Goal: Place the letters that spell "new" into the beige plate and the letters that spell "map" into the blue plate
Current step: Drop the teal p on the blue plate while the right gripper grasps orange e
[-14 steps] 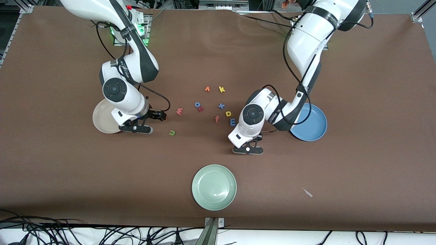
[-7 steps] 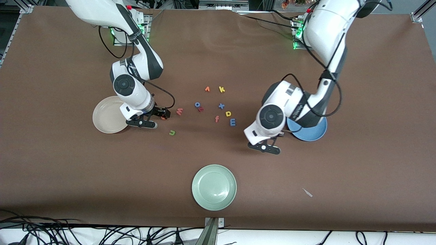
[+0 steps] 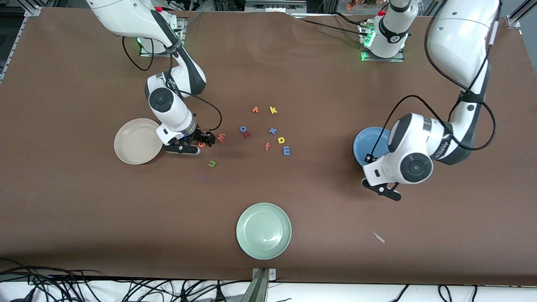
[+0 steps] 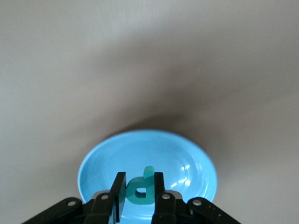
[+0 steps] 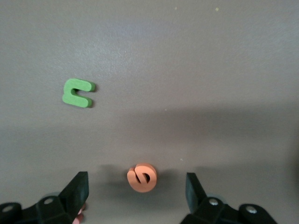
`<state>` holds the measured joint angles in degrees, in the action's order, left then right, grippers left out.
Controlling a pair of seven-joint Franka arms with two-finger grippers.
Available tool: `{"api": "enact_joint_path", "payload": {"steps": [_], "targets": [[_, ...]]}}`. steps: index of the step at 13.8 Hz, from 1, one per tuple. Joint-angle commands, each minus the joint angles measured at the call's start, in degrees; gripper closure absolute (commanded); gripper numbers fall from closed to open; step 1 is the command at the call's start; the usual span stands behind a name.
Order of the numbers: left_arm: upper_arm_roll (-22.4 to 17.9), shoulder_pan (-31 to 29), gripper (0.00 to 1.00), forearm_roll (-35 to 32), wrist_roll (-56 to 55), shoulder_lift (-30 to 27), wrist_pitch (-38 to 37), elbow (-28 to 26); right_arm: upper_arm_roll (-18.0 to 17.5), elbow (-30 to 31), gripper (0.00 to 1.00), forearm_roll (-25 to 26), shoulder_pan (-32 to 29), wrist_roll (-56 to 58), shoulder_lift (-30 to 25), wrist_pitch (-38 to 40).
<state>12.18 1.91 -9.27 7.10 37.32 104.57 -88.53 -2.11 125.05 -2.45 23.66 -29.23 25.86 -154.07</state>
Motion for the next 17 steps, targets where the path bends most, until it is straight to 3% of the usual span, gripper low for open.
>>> {"api": "enact_joint_path", "payload": {"steps": [1, 3, 7, 10, 14, 17], "targets": [[4.60, -4.18, 0.81, -0.84, 0.37, -2.69, 1.16, -7.43, -0.18, 0.90, 0.14, -0.63, 0.24, -0.48, 0.24, -1.94], [4.78, -3.94, 0.01, -0.84, 0.45, -2.78, 1.34, -7.01, -0.18, 0.90, 0.19, -0.54, 0.24, -0.48, 0.76, -2.02], [10.39, -3.32, 0.00, -0.41, -1.64, -4.19, 1.43, -4.46, -0.18, 0.90, 0.35, -0.54, 0.24, -0.48, 0.94, -2.20], [14.44, -1.13, 0.00, 0.74, -17.16, -3.49, 2.21, -2.78, -0.18, 0.90, 0.51, -0.54, 0.24, -0.48, 0.94, -2.11], [14.54, 6.69, 0.00, 0.74, -36.95, -1.73, 11.34, -2.78, -0.18, 0.81, 0.75, -0.54, 0.24, -0.48, 1.47, -2.20], [13.93, 11.87, 0.00, 0.30, -46.63, 2.91, 16.97, -0.17, -0.18, 0.54, 0.83, -0.54, 0.24, -0.65, 1.47, -2.03]]}}
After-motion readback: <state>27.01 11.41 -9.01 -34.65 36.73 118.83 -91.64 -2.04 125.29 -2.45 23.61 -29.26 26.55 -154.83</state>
